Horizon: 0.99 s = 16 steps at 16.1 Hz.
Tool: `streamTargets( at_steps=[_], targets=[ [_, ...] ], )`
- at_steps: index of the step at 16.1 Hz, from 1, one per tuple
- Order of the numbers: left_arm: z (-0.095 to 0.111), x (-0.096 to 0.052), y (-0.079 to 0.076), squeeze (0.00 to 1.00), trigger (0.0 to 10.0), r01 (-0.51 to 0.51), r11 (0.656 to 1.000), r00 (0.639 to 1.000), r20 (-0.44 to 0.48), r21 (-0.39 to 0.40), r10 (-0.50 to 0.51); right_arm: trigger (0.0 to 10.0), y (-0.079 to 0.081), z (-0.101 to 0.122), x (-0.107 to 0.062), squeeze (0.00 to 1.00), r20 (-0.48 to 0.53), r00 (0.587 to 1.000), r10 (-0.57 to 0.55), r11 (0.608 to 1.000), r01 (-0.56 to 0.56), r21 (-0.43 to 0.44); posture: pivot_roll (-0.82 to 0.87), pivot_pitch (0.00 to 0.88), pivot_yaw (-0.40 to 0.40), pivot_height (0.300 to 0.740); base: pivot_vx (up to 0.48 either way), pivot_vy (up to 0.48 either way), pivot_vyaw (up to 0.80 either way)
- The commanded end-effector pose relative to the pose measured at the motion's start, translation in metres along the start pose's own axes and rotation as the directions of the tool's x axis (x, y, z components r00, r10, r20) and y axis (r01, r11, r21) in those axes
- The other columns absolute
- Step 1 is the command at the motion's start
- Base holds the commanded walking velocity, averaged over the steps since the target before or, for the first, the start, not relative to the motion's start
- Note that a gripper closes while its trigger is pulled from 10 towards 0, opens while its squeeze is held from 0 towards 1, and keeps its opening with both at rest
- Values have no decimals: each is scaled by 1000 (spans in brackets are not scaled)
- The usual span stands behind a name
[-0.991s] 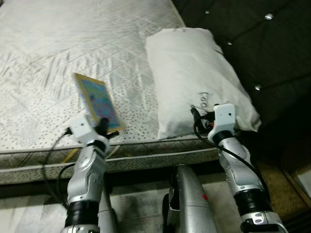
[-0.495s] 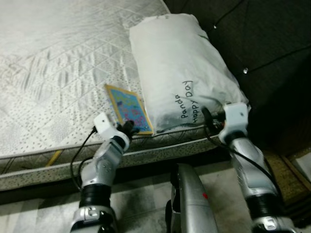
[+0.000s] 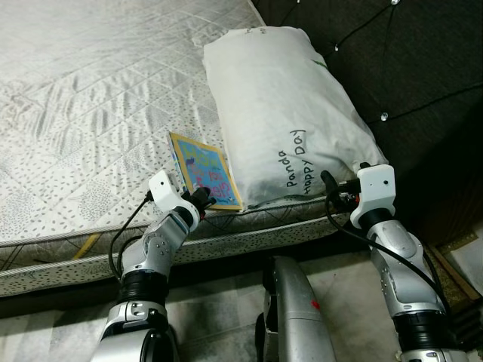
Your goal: Clean up the room
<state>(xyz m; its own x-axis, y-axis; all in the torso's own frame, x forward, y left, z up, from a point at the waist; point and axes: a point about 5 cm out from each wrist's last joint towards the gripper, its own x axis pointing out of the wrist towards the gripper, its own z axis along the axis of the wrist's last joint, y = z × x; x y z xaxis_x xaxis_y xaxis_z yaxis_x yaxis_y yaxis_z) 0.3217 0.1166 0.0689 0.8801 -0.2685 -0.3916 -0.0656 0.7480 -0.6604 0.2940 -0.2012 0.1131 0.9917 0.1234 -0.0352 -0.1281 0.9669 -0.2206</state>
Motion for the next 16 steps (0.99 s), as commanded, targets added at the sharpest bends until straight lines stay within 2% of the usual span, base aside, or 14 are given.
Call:
streamTargets(
  at_steps=[1, 4, 10, 14, 16],
  targets=[
    [-7, -3, 1, 0, 10000, -15, 999, 999, -38, 35, 16, 10000, -2, -1, -3, 0, -12, 1000, 1, 1000, -1, -7, -178, 98, -79, 510, 0, 0, 0],
    [1, -11, 0, 0, 10000, -2, 999, 1000, -14, 43, 3, 10000, -2, -2, -3, 0, -16, 1000, 2, 1000, -2, -12, -170, 105, -81, 510, 0, 0, 0],
    [6, -25, 13, 0, 10000, -20, 999, 1000, -21, 46, 21, 10000, 1, -4, -2, 0, -24, 1000, -1, 1000, 1, -7, -157, 110, -76, 510, 0, 0, 0],
    [23, -21, 30, 0, 10000, -49, 997, 999, 0, 55, 49, 10000, 2, -4, -1, 0, -23, 1000, 0, 1000, 0, -10, -166, 108, -75, 510, 0, 0, 0],
    [39, -19, 27, 0, 10000, -36, 998, 999, 39, 56, 34, 10000, 1, -3, -1, 0, -18, 1000, -4, 1000, 4, -15, -170, 108, -75, 510, 0, 0, 0]
  ],
)
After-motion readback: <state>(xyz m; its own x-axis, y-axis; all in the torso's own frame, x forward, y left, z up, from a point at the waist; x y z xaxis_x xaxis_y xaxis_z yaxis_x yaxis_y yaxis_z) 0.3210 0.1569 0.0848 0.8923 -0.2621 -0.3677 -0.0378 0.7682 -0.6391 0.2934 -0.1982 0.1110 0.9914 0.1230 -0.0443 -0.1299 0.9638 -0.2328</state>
